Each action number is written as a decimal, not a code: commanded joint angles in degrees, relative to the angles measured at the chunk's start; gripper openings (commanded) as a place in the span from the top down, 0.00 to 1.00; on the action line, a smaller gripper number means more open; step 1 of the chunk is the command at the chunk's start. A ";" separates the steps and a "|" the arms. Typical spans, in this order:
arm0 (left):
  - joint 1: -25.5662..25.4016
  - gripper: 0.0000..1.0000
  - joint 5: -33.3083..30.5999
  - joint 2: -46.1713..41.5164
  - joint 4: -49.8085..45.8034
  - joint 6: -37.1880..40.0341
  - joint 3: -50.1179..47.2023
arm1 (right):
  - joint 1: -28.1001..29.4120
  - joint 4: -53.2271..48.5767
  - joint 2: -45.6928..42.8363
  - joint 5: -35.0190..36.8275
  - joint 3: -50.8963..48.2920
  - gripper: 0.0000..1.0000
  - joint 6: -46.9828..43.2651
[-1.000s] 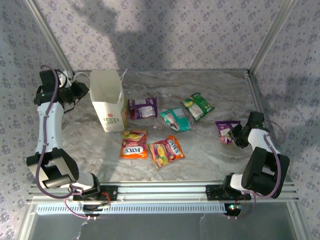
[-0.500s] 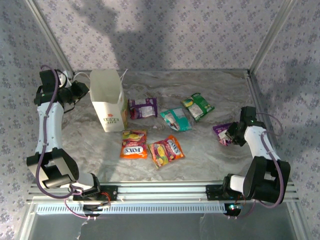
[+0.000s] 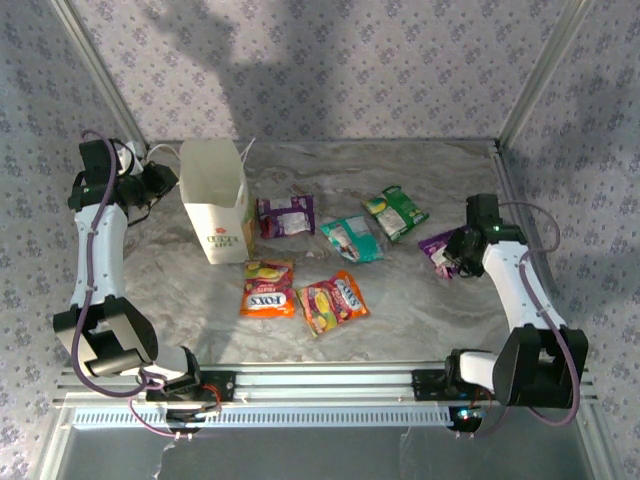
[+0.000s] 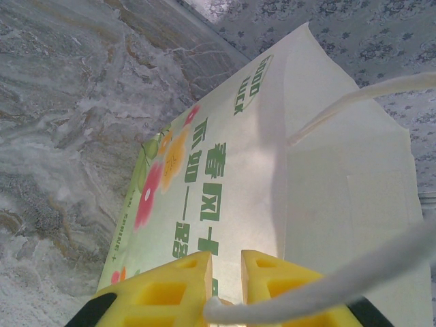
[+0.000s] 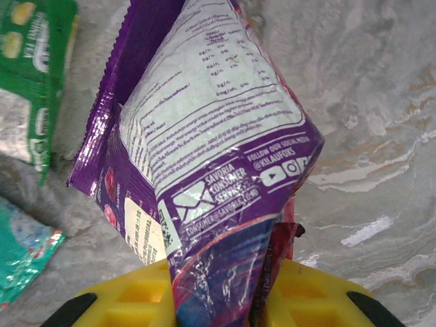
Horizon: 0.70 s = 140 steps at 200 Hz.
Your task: Place the snacks into the paper bag
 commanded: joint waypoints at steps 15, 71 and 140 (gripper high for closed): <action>0.29 0.80 0.48 -0.69 -0.77 0.82 1.51 | 3.37 -3.47 -1.88 3.54 5.61 0.73 1.29; 0.26 0.80 0.51 -0.62 -0.78 0.64 1.56 | 7.50 -4.50 -3.05 3.78 10.51 0.72 3.62; 0.28 0.80 0.68 -1.86 -0.76 0.71 1.60 | 15.01 -4.12 -2.28 6.29 17.62 0.72 5.49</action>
